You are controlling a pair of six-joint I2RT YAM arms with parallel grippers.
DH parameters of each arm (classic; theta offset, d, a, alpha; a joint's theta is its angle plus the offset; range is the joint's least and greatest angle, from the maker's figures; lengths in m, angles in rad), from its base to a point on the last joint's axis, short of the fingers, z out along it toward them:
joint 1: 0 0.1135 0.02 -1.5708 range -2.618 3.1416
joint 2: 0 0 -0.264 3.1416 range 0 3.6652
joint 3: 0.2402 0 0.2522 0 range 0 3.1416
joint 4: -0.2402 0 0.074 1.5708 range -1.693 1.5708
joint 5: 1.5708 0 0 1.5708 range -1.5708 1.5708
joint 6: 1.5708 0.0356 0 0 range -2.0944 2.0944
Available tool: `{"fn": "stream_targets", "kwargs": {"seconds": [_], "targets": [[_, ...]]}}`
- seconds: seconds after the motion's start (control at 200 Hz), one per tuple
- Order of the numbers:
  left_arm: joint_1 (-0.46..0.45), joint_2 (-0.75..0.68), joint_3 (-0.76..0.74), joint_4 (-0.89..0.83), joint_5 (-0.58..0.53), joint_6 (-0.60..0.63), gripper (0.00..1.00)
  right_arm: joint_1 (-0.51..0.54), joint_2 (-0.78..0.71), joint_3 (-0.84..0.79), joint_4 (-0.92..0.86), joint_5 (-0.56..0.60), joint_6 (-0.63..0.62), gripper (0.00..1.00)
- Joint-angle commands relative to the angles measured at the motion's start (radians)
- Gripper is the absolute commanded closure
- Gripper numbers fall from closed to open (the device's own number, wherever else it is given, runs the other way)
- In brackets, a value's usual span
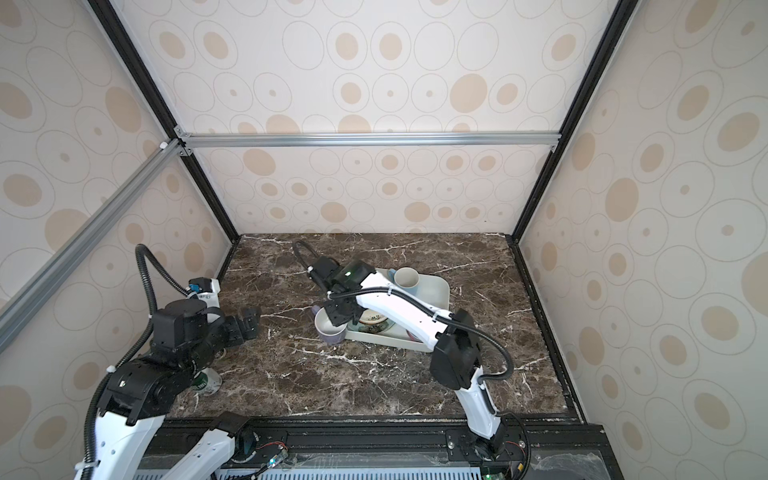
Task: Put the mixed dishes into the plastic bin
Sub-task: 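Lift the lavender mug with the right gripper and carry it over the bin, then lower the lavender mug into the bin beside the light blue mug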
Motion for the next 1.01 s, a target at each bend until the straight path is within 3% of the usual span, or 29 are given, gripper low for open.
{"fn": "stream_targets", "kwargs": {"seconds": [0.0,0.565,1.0], "targets": [[0.008,0.052,0.04,0.089,0.044,0.014,0.01,-0.081,-0.107,-0.031,-0.011,0.048,-0.037,0.9],[0.007,0.407,0.174,0.296,0.185,0.007,0.01,-0.506,-0.244,-0.123,0.034,-0.007,-0.14,0.89],[-0.003,0.637,0.329,0.355,0.255,0.021,0.01,-0.709,-0.274,-0.271,0.12,-0.093,-0.143,0.88]]}}
